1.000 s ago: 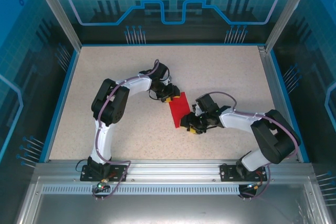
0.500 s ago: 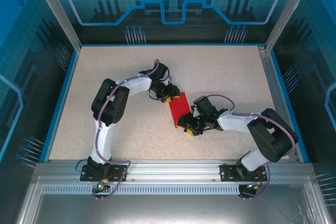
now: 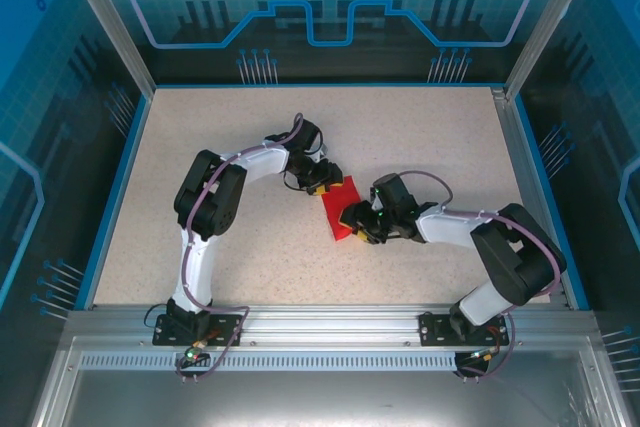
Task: Fold a paper plane with a square sheet of paper (pick it up from the middle)
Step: Third fold the triangle at the center of the table.
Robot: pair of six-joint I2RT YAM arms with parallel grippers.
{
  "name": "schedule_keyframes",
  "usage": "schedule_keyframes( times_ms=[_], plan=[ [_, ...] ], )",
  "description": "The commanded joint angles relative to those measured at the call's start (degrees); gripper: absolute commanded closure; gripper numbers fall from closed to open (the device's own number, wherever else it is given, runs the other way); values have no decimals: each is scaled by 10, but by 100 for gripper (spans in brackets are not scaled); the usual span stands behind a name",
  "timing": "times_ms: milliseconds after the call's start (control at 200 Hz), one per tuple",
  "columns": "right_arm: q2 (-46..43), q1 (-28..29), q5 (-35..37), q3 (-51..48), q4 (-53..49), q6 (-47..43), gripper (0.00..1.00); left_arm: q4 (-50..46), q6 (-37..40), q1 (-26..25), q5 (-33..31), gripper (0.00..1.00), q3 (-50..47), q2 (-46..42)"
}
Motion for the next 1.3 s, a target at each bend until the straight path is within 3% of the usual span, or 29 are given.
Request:
schedule_keyframes(
  times_ms=[0,195,360,495,745,990,1140,1290],
  plan=[
    [9,-9,9,22,11,-12,45,-40,14,1,-15,52,-12,21],
    [3,-25,18,28,-15,-57,42,-40,14,2,-15,52,-10,21],
    [29,-56,-27,72,-51,-140,38,-41,15,1,-14,52,-10,21],
    [69,-67,-82,102,-52,-169,40,-44,17,1,-16,52,-9,20],
    [90,-98,-106,124,-108,-216,45,-41,17,2,-18,52,-16,10],
    [92,-124,-149,131,-152,-271,56,-39,18,2,-13,51,-17,1],
    [119,-131,-194,148,-128,-266,65,-27,19,2,-5,50,-22,-23],
    [139,-133,-176,151,-136,-254,75,-3,25,1,-1,46,-35,-74]
  ],
)
